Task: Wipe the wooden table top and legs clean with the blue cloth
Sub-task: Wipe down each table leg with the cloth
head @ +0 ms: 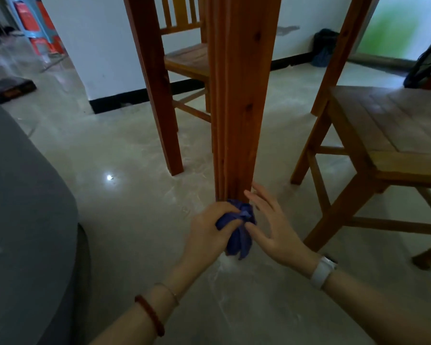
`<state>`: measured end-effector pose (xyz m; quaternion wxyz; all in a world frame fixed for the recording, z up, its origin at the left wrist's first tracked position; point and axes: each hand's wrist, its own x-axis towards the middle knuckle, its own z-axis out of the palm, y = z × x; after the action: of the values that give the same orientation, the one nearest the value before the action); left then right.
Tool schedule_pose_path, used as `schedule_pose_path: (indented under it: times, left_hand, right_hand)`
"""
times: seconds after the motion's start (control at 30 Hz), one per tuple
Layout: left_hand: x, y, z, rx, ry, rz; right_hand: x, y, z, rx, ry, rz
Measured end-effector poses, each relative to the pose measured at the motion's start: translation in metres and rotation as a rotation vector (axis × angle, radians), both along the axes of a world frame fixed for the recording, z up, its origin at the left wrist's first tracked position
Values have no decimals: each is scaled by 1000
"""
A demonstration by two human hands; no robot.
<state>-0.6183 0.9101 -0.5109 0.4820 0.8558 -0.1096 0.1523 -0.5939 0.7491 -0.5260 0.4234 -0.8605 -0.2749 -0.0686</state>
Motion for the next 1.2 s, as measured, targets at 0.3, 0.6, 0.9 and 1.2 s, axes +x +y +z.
schedule_pose_path:
  times: [0.3, 0.6, 0.9, 1.2]
  left_hand:
    - [7, -44, 16, 67, -190, 26]
    - [37, -60, 59, 9, -338, 571]
    - [57, -75, 51, -194, -94, 645]
    - [61, -78, -3, -214, 138, 801]
  right_hand:
    - [0, -41, 9, 277, 360, 103]
    - [80, -70, 83, 601, 46, -224]
    - [105, -9, 95, 672, 159, 232]
    - [106, -43, -50, 256, 516, -55]
